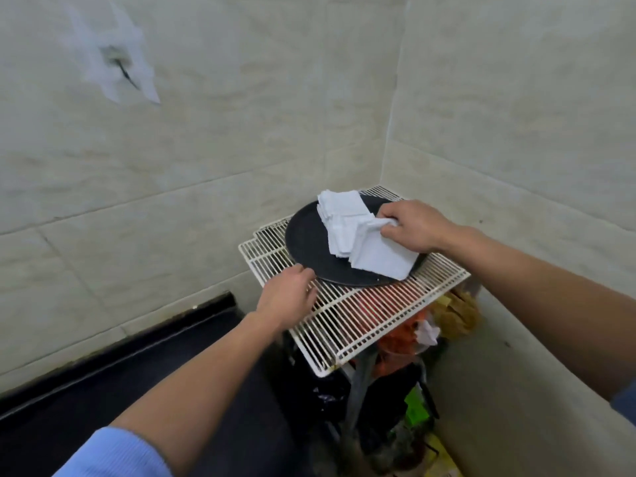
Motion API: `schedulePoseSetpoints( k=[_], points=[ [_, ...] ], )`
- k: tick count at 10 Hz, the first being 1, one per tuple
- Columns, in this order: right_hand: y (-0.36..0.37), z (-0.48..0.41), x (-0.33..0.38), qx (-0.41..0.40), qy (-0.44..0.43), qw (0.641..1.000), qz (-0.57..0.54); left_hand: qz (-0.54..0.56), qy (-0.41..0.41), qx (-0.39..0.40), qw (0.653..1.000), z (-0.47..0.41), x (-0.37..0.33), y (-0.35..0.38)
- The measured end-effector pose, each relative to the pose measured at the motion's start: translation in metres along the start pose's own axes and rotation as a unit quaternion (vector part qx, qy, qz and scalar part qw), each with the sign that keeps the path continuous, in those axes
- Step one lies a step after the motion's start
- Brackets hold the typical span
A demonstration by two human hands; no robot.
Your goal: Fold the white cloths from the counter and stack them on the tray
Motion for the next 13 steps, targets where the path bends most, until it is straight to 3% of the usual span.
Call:
schedulePoseSetpoints(
  k=[3,5,6,7,8,9,11,13],
  points=[
    [0.041,-0.135,-0.03,0.126,-0.13,0.983,-0.013,-0.022,-0.106,-0.035,0.993,-0.07,0.005,0.034],
    [0.09,-0.163,-0.048,0.139,-0.108,0.984,-0.023,-0.043,-0.139,-0.049,0.988,-0.07,0.008,0.049],
    [0.091,-0.153,-0.056,0.05,-0.104,0.992,-0.045,-0.032,-0.142,-0.05,0.988,-0.071,0.01,0.05],
    [0.084,-0.129,-0.053,-0.114,-0.114,0.987,-0.011,-0.026,-0.15,-0.051,0.987,-0.075,0.013,0.048],
    [0.108,-0.108,-0.04,-0.071,-0.169,0.982,0.041,-0.028,-0.156,-0.053,0.986,-0.087,0.016,0.046],
    [0.139,-0.101,-0.039,0.022,-0.168,0.983,0.07,-0.024,-0.17,-0.042,0.984,-0.103,0.014,0.049],
    [0.145,-0.101,-0.04,0.033,-0.16,0.982,0.091,-0.033,-0.19,0.007,0.981,-0.109,0.016,0.07],
    [0.125,-0.102,-0.04,0.058,-0.151,0.986,0.043,-0.041,-0.177,-0.004,0.983,-0.105,0.017,0.073]
  ],
)
Point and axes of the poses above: each hand's wrist, its own z-axis away from the middle knuckle, its own y-axis out of the palm, x = y × z, the point moved 3 cm from there along -z, towards the middle knuckle, and after that the axes turned 11 degrees about z, right-handed, at the moved point
